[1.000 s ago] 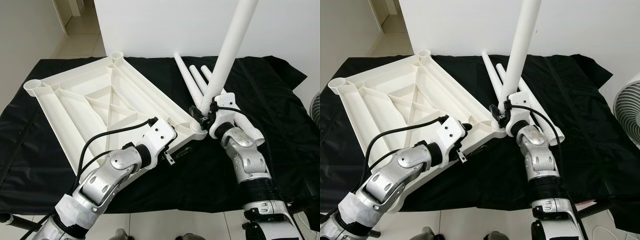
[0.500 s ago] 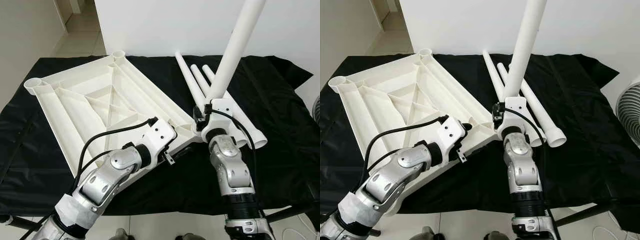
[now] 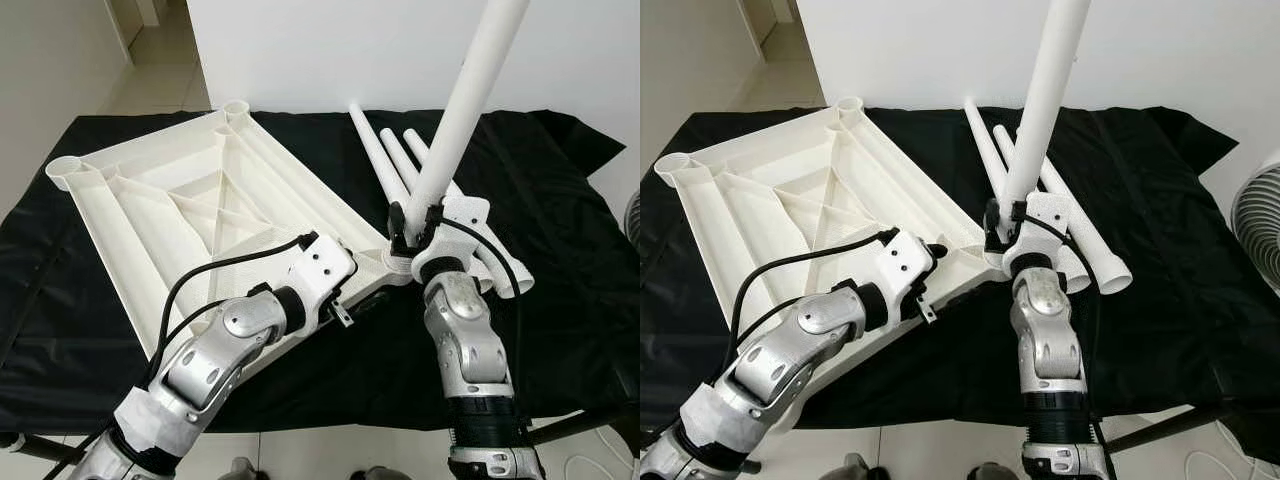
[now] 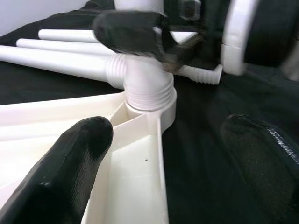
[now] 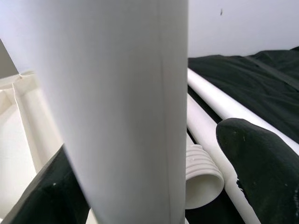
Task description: Building children table
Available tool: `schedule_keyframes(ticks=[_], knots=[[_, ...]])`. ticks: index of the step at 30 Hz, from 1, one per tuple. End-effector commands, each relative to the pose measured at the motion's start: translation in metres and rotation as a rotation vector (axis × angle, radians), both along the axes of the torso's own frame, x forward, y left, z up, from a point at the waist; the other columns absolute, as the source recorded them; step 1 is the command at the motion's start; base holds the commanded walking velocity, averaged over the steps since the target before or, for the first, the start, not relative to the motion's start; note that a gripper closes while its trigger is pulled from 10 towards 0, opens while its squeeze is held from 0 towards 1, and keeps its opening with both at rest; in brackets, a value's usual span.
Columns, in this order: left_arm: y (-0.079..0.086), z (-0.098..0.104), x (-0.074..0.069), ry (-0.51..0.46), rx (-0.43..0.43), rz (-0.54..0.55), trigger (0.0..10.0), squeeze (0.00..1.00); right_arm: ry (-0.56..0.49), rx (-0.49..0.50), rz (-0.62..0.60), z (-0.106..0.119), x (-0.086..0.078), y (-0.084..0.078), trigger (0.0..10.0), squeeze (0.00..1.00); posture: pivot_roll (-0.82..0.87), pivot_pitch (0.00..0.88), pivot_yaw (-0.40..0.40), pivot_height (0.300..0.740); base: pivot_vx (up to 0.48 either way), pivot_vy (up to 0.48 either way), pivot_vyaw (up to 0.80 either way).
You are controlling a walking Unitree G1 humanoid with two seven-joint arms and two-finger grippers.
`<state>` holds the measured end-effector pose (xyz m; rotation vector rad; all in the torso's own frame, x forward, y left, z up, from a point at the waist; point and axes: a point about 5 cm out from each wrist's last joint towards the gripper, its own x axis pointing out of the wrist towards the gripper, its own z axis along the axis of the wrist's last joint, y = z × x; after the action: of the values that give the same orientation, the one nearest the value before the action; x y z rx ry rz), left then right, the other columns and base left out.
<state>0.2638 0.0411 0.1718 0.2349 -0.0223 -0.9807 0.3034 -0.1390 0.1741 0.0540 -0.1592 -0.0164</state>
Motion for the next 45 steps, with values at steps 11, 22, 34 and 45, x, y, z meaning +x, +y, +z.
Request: schedule_keyframes(ticks=[11, 22, 34, 45], knots=[[0.002, -0.002, 0.002, 0.001, 0.032, -0.045, 10.0, 0.0, -0.01, -0.025, 0.036, -0.01, -0.019, -0.004, 10.0, 0.0, -0.15, 0.065, 0.047, 0.74, 0.0, 0.0, 0.0], [0.015, -0.013, 0.025, 0.04, 0.111, 0.141, 10.0, 0.0, -0.031, -0.063, 0.058, -0.021, -0.049, -0.017, 10.0, 0.0, -0.16, 0.085, 0.061, 0.74, 0.0, 0.0, 0.0], [0.039, -0.029, 0.045, 0.133, 0.206, 0.34, 10.0, 0.0, -0.023, -0.069, 0.014, -0.027, -0.06, -0.028, 10.0, 0.0, -0.18, 0.098, 0.076, 0.74, 0.0, 0.0, 0.0], [0.056, -0.041, 0.054, 0.264, 0.208, 0.502, 10.0, 0.0, -0.027, -0.07, 0.004, -0.027, -0.059, -0.029, 10.0, 0.0, -0.18, 0.098, 0.078, 0.74, 0.0, 0.0, 0.0]])
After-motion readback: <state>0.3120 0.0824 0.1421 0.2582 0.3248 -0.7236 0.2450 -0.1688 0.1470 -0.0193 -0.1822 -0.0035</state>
